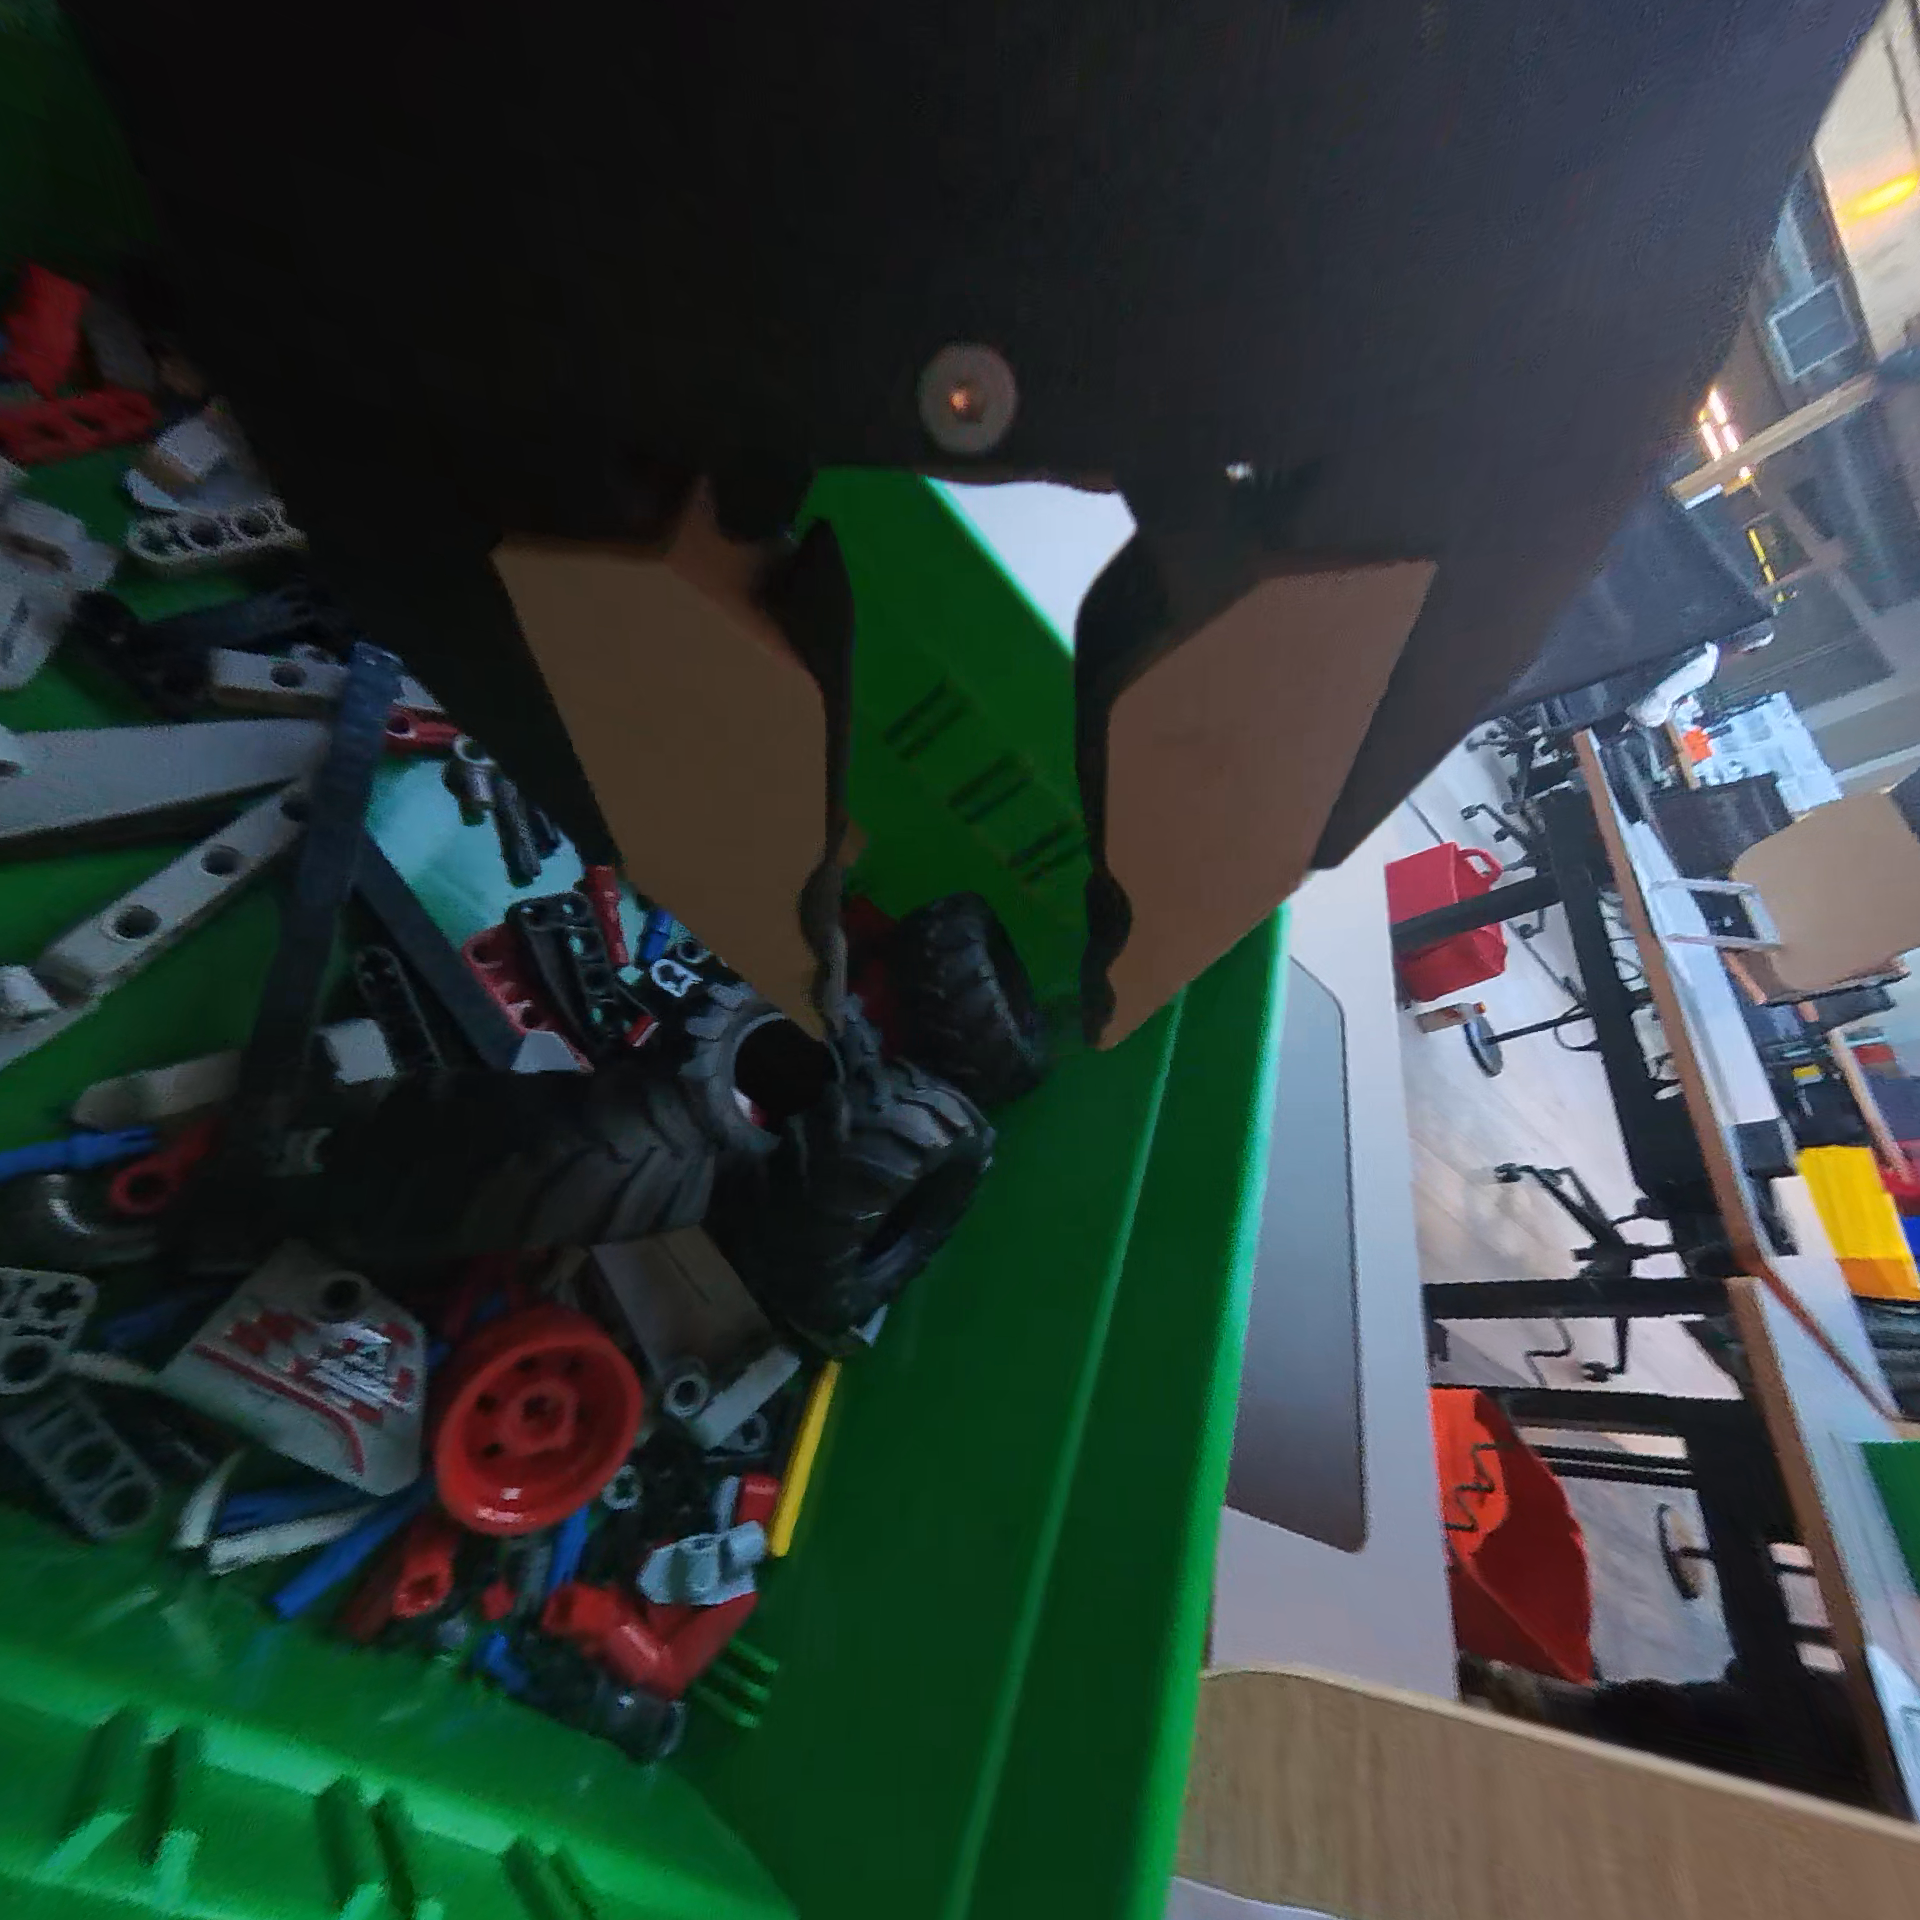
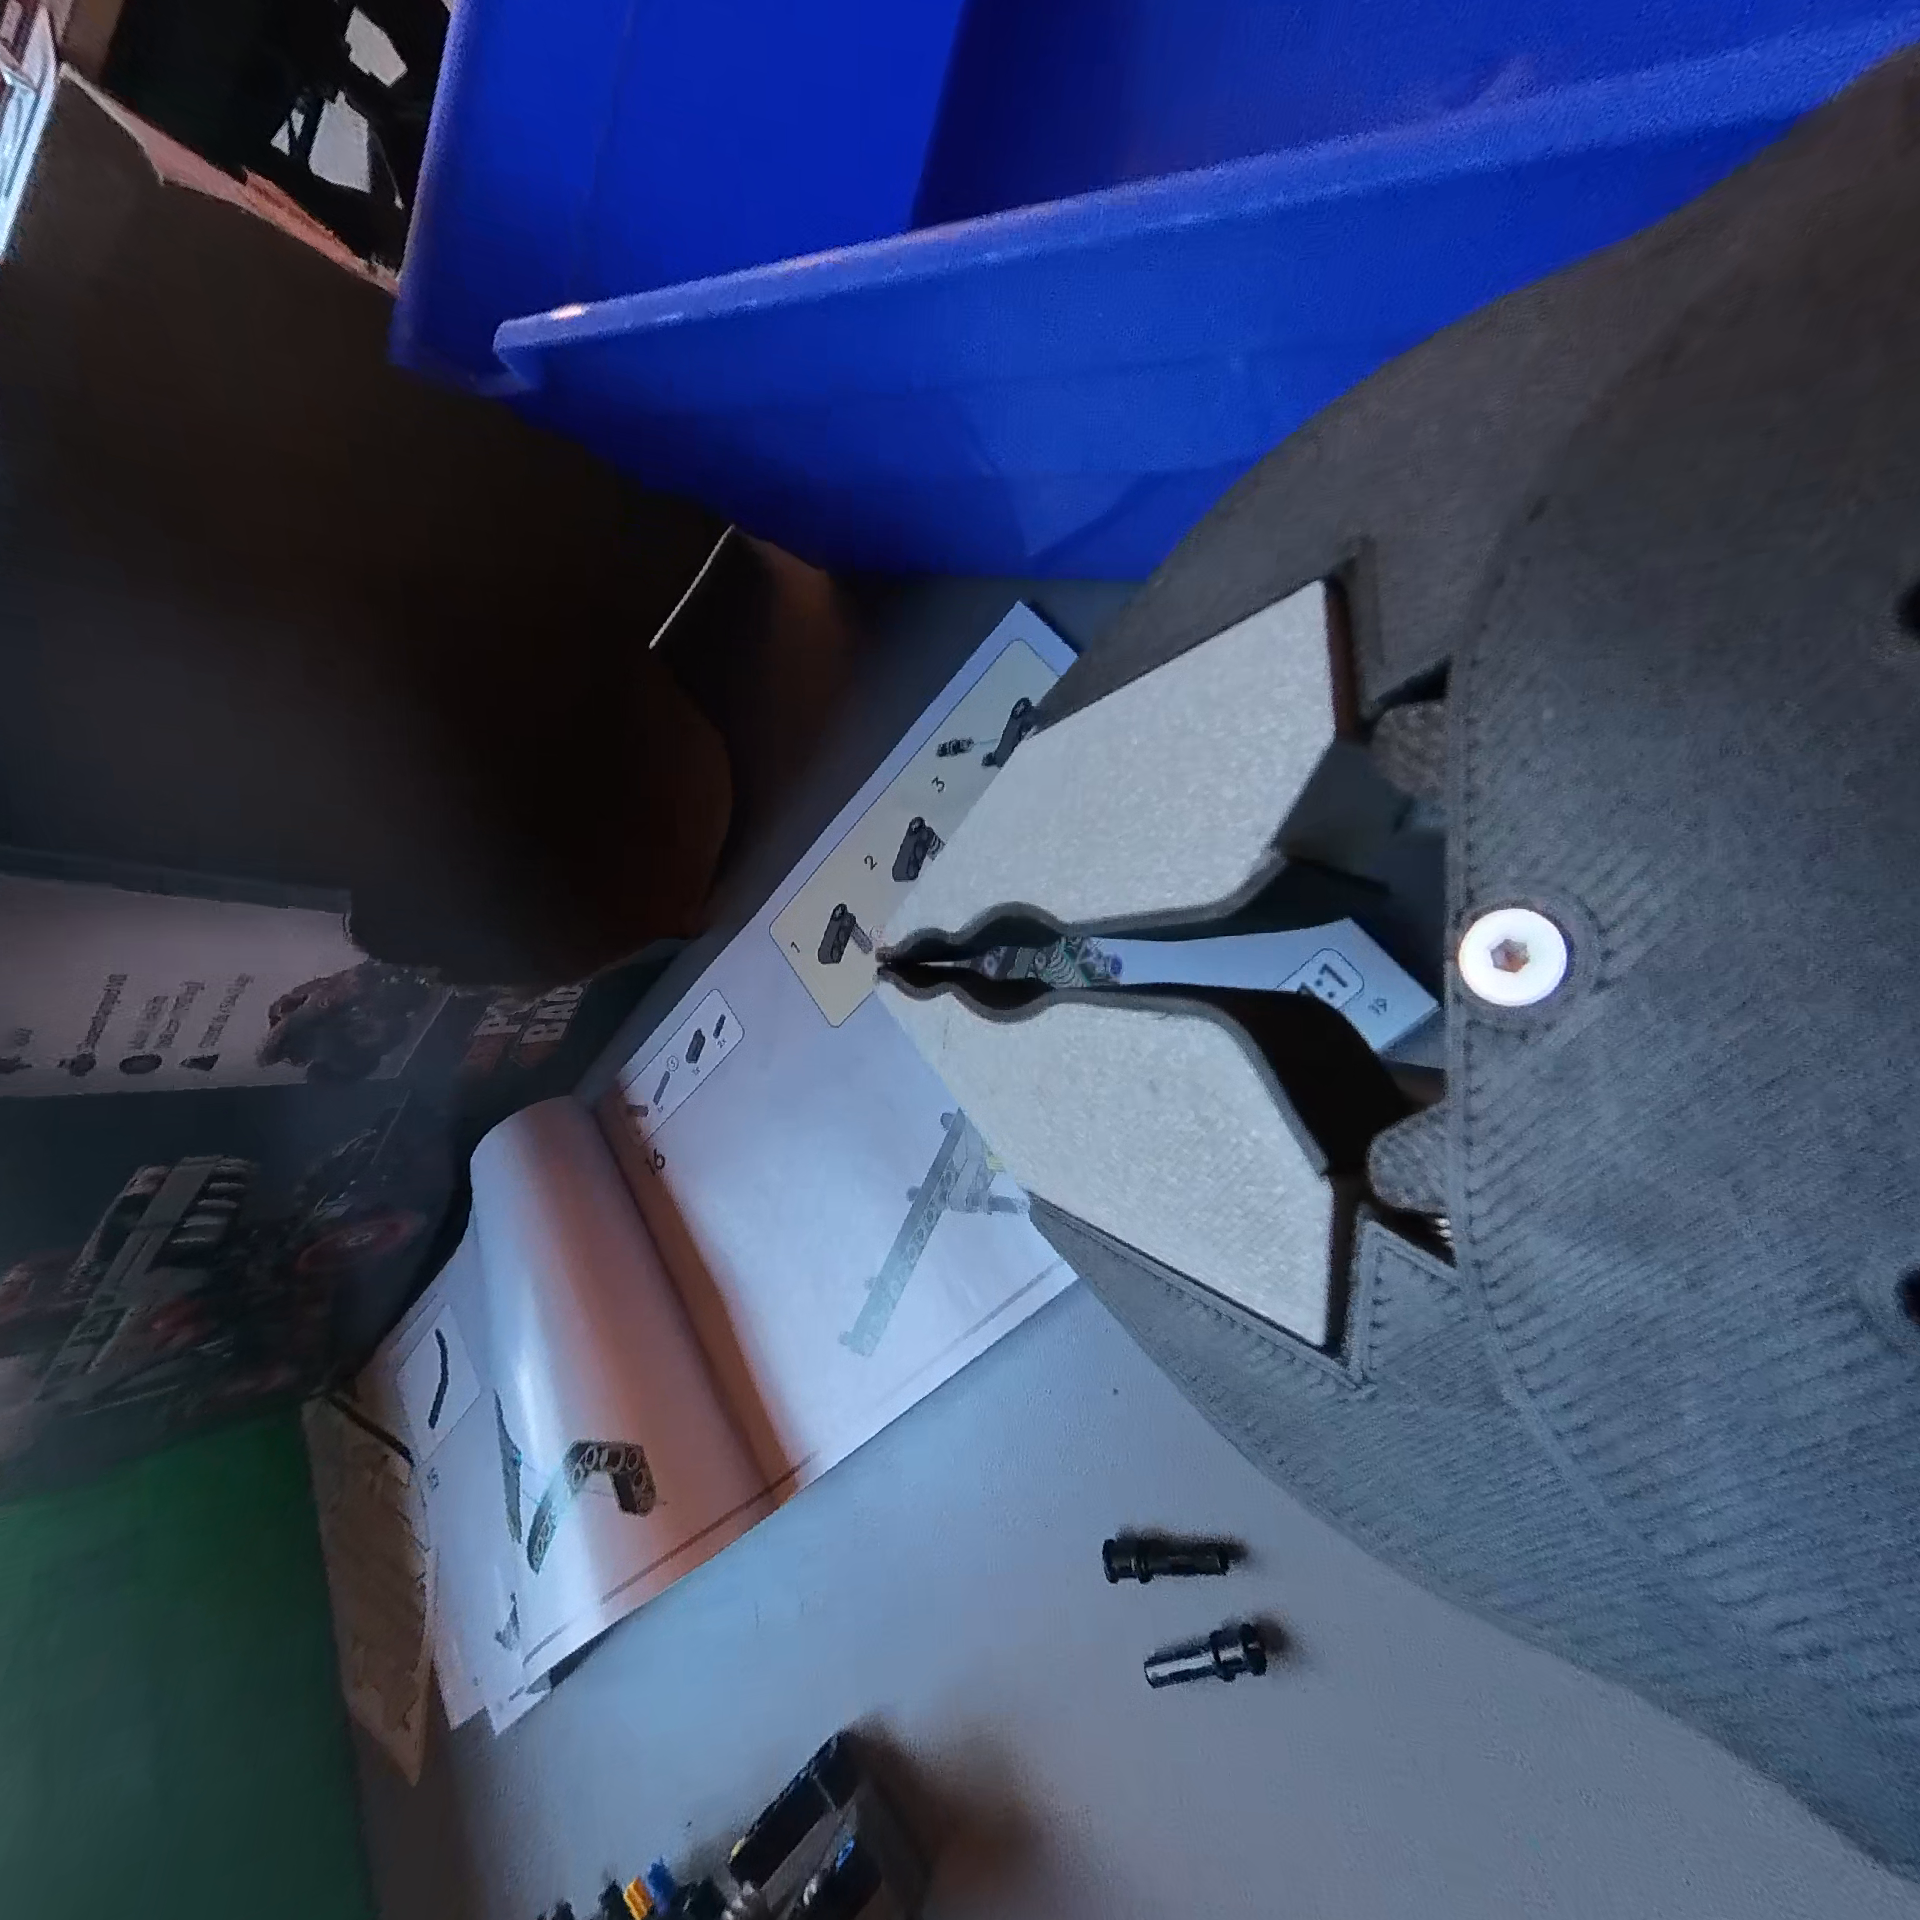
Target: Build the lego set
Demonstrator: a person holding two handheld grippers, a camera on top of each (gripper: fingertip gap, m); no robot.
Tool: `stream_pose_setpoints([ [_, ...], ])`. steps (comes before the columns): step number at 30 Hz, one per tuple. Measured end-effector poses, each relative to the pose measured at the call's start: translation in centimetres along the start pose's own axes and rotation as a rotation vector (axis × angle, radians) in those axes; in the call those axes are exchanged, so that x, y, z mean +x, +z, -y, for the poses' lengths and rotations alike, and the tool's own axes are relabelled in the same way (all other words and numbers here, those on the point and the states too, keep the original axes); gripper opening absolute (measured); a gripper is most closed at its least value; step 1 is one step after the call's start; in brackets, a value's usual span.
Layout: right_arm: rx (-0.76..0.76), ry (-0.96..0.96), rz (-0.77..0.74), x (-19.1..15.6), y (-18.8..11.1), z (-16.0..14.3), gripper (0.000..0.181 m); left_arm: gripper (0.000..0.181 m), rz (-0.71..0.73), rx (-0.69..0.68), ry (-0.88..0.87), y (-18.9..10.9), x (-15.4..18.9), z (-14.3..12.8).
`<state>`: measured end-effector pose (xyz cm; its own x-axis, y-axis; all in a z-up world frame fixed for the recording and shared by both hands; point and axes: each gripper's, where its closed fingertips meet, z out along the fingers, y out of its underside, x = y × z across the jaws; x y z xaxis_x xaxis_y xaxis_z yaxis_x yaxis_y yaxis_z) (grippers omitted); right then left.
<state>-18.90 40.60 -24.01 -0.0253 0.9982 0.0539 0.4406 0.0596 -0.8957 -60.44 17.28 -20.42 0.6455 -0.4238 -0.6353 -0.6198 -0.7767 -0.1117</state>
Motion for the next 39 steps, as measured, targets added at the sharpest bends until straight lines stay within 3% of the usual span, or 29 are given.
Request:
stream_pose_setpoints([
  [2, 0.011, -0.019, 0.039, -0.7, -0.1, 0.1, 0.004, 0.045, -0.007, 0.008, -0.024, -0.1, -0.1, 0.0],
  [7, 0.040, -0.042, 0.211, -5.2, 0.6, 1.4, 0.044, 0.052, -0.072, -0.008, 0.016, 0.5, 1.4, -0.1],
  [11, 0.002, -0.064, 0.306, -9.3, 3.3, 3.0, 0.034, 0.049, -0.160, 0.007, 0.012, 0.8, 2.9, 0.1],
  [14, -0.054, -0.075, 0.402, -11.9, 5.2, 3.6, 0.051, 0.064, -0.249, 0.000, 0.036, 1.0, 4.8, -0.1],
  [18, -0.181, -0.113, 0.375, -12.2, 8.3, 1.9, 0.063, 0.081, -0.239, -0.026, 0.035, 2.2, 4.9, 0.0],
  [21, -0.194, -0.149, 0.347, -12.3, 8.9, 1.9, 0.063, 0.074, -0.205, -0.045, 0.063, 2.8, 4.4, -0.3],
  [25, -0.199, -0.160, 0.342, -12.4, 8.7, 1.6, 0.056, 0.046, -0.218, -0.010, 0.092, 2.6, 4.1, -0.3],
  [26, -0.199, -0.155, 0.348, -12.4, 8.5, 1.6, 0.054, 0.022, -0.274, -0.019, 0.080, 2.2, 4.7, -0.5],
  [27, -0.199, -0.152, 0.355, -12.4, 8.3, 1.5, 0.053, 0.017, -0.277, -0.012, 0.061, 1.9, 4.6, -0.3],
  [32, -0.232, -0.127, 0.416, -12.3, 7.2, 0.5, 0.032, 0.016, -0.105, 0.065, 0.018, -0.6, 1.0, 0.3],
  [36, -0.235, -0.115, 0.411, -11.9, 6.9, 0.3, 0.030, 0.015, 0.093, 0.139, -0.066, -2.1, -3.1, 1.0],
  [39, -0.236, -0.123, 0.408, -11.9, 6.8, 0.2, 0.029, 0.016, 0.066, 0.117, -0.093, -1.6, -2.7, 0.7],
])
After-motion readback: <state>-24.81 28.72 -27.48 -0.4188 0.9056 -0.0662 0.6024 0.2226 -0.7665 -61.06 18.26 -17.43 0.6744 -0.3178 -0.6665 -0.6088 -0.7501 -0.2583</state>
